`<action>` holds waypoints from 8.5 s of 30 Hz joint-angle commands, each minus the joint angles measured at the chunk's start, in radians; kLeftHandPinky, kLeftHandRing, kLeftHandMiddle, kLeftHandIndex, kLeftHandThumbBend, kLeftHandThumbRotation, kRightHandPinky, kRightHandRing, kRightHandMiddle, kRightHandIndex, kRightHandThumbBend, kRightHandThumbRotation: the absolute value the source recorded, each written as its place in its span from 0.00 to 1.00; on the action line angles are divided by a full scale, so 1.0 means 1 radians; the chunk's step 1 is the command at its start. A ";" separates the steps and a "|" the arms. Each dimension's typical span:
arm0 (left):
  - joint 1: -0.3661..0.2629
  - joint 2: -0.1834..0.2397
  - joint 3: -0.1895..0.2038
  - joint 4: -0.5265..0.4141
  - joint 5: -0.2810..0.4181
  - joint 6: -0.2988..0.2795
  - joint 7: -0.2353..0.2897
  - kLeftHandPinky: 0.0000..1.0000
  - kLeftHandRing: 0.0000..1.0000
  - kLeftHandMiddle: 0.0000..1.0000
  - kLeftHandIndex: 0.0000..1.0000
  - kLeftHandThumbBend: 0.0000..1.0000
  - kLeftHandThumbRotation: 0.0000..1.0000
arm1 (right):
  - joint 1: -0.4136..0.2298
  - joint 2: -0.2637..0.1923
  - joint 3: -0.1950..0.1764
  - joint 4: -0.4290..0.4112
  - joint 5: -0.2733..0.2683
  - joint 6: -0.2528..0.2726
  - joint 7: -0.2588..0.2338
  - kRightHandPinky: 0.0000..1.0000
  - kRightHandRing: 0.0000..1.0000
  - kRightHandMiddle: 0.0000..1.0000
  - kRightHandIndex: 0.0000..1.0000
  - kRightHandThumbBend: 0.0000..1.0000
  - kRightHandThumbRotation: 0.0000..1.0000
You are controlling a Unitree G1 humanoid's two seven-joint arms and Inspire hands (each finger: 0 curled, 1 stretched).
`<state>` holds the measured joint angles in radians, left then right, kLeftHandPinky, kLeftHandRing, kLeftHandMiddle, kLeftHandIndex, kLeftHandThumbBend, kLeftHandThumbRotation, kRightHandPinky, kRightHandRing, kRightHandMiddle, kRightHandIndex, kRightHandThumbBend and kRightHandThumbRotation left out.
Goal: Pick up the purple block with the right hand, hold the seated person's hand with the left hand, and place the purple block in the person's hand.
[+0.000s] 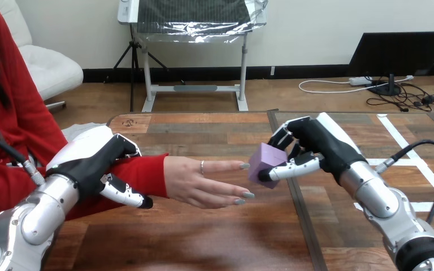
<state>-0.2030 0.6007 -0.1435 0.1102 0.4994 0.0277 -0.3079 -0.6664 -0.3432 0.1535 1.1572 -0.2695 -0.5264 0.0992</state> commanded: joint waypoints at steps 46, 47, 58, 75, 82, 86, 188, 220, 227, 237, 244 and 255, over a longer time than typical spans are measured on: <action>-0.309 -0.222 -0.023 0.032 0.000 -0.033 0.104 0.25 0.32 0.39 0.41 0.76 0.00 | 0.040 0.103 -0.017 -0.366 0.063 0.017 0.049 0.17 0.23 0.32 0.43 0.84 0.00; -0.313 -0.226 -0.024 0.035 0.001 -0.034 0.106 0.26 0.32 0.39 0.41 0.76 0.00 | 0.041 0.104 -0.018 -0.369 0.066 0.016 0.051 0.18 0.24 0.32 0.43 0.84 0.00; -0.352 -0.266 -0.038 0.073 0.002 -0.037 0.111 0.25 0.32 0.39 0.41 0.76 0.00 | 0.055 0.101 -0.017 -0.401 0.069 0.019 0.059 0.23 0.28 0.35 0.43 0.84 0.00; -0.391 -0.315 -0.050 0.114 -0.014 -0.063 0.102 0.25 0.32 0.38 0.40 0.76 0.00 | 0.075 0.103 -0.013 -0.439 0.073 0.026 0.063 0.25 0.30 0.37 0.43 0.83 0.00; -0.393 -0.320 -0.056 0.112 -0.011 -0.062 0.095 0.25 0.32 0.38 0.40 0.77 0.00 | 0.077 0.098 -0.017 -0.437 0.078 0.024 0.071 0.27 0.32 0.38 0.43 0.83 0.00; -0.388 -0.319 -0.054 0.106 -0.013 -0.059 0.089 0.26 0.32 0.39 0.40 0.77 0.00 | 0.079 0.094 -0.018 -0.439 0.075 0.031 0.073 0.28 0.33 0.38 0.43 0.83 0.00; 0.206 -0.323 0.077 -0.195 -0.284 -0.404 0.207 0.58 0.67 0.70 0.70 0.85 1.00 | 0.238 0.055 -0.084 -0.411 0.219 -0.094 0.215 0.55 0.64 0.68 0.71 0.72 1.00; 0.660 -0.456 0.068 -0.275 -0.566 -0.655 0.175 0.60 0.71 0.72 0.72 0.65 1.00 | 0.717 0.281 -0.053 -0.843 0.468 -0.008 0.251 0.85 0.92 0.94 0.96 0.72 1.00; 0.692 -0.468 0.072 -0.272 -0.593 -0.652 0.169 0.61 0.70 0.71 0.72 0.62 1.00 | 0.791 0.324 -0.045 -0.897 0.462 -0.032 0.231 0.86 0.92 0.95 0.96 0.72 1.00; 0.709 -0.477 0.070 -0.279 -0.668 -0.610 0.133 0.64 0.72 0.73 0.74 0.57 1.00 | 0.824 0.339 -0.052 -0.948 0.447 -0.031 0.227 0.84 0.90 0.94 0.94 0.75 1.00; 0.702 -0.477 0.072 -0.281 -0.682 -0.603 0.118 0.67 0.74 0.74 0.75 0.55 1.00 | 0.806 0.326 -0.064 -0.942 0.452 -0.042 0.240 0.83 0.88 0.92 0.93 0.75 1.00; 0.684 -0.481 0.078 -0.290 -0.678 -0.591 0.117 0.68 0.75 0.75 0.75 0.60 1.00 | 0.789 0.324 -0.083 -0.934 0.480 -0.038 0.255 0.82 0.87 0.90 0.93 0.73 1.00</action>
<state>0.5408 0.1387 -0.0689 -0.1186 -0.1716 -0.5606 -0.1885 0.1919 -0.0237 0.0898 0.2588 0.1902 -0.5416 0.3461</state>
